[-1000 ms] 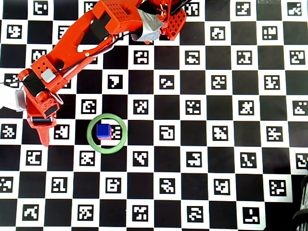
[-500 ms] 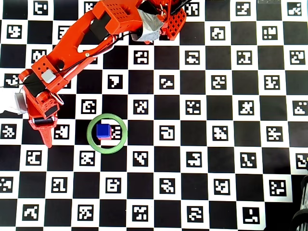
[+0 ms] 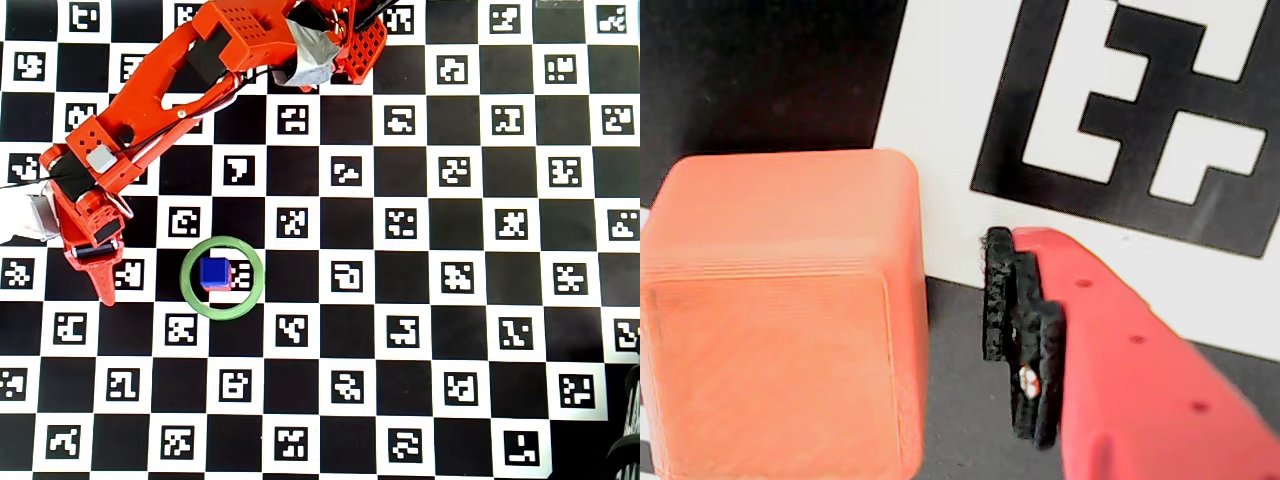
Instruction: Grab the red cube then put it in the green circle then put the blue cube on top and finally the orange cube on top
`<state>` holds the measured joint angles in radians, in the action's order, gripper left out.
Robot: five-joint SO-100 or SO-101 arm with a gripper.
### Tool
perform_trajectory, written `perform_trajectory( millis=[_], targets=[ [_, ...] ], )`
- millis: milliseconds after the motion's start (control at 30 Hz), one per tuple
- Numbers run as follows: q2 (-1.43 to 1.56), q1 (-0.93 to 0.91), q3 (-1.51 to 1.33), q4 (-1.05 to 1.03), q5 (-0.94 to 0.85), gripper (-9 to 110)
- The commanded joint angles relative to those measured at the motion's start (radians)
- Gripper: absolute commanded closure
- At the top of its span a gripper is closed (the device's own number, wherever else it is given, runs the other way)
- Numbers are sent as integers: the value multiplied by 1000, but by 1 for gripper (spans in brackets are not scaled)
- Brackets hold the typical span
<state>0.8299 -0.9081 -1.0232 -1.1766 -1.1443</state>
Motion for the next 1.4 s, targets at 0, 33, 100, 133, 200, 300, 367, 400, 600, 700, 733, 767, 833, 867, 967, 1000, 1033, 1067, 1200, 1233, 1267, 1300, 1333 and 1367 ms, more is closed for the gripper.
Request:
perform_trajectory(
  millis=[0,33,100,133,200,300,367,400,600,700,733,767,833,867,967,1000,1033,1067,1200,1233,1267,1300,1333,1367],
  targets=[
    [87,14,3,25,-8,56],
    [87,14,2,26,-8,56],
    [87,14,-2,31,-8,56],
    [89,14,-6,32,-8,57],
    [92,14,-12,37,-8,58],
    [94,12,-15,40,-8,59],
    [95,12,-20,44,-8,60],
    [98,12,-25,49,-8,61],
    [103,11,-38,63,-8,69],
    [104,11,-44,67,-6,76],
    [104,11,-46,69,-3,78],
    [104,11,-48,72,-3,81],
    [106,11,-51,78,-3,83],
    [106,11,-52,78,-3,84],
    [106,11,-55,78,-6,86],
    [106,12,-55,78,-8,86],
    [106,12,-55,78,-8,87],
    [106,12,-55,78,-6,88],
    [106,12,-55,77,-6,90],
    [107,12,-55,77,-6,90],
    [107,12,-55,77,-6,90],
    [107,12,-55,77,-6,90],
    [107,12,-55,77,-6,90],
    [107,12,-55,77,-6,90]
  ],
)
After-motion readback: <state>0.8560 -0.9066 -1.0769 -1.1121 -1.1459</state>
